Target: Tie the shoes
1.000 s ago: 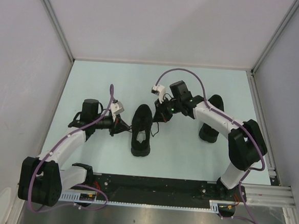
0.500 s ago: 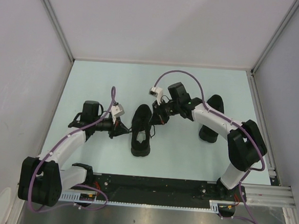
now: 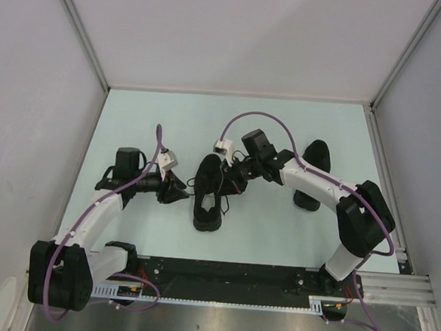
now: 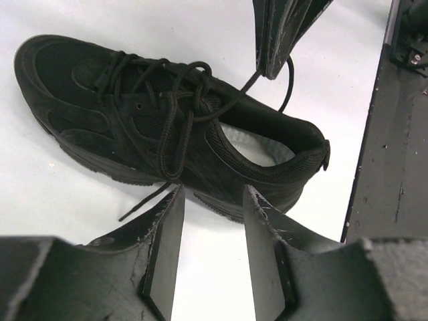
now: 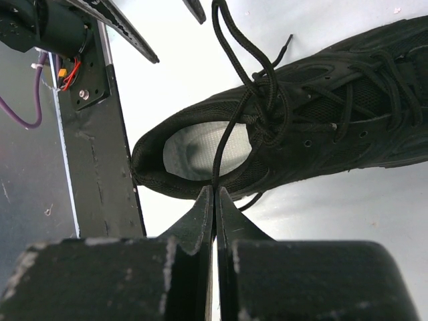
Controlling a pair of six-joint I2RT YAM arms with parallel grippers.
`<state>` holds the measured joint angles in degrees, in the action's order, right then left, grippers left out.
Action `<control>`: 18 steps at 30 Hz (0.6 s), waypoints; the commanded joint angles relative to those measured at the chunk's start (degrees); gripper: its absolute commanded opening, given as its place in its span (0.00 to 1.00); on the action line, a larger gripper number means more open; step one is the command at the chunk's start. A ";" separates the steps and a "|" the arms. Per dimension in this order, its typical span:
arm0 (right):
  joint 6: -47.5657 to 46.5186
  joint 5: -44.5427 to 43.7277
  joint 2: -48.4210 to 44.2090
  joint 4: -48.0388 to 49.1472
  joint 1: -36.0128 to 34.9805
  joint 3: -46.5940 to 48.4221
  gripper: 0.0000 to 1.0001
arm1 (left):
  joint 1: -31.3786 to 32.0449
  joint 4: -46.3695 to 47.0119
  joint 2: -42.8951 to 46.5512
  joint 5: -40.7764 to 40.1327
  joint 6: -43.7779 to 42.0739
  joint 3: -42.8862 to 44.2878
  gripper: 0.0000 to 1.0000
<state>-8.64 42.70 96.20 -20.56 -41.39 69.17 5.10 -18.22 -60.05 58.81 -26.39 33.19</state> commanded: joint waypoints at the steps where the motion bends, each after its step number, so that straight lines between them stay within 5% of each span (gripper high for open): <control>1: -1.29 -0.42 -2.69 -0.10 -0.01 -0.26 0.00 | -0.45 6.16 1.78 2.01 5.27 3.28 0.46; 7: -0.85 -0.60 -3.04 0.25 -0.10 -0.70 0.00 | -0.36 12.07 -0.92 3.69 7.06 10.47 0.42; 18: 1.79 -0.33 -3.30 1.92 -0.19 -0.96 0.00 | 4.91 5.83 -19.56 0.17 -0.50 21.74 0.29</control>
<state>-7.92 42.44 95.48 -20.64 -41.41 68.25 7.94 -10.90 -75.94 58.52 -23.31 51.92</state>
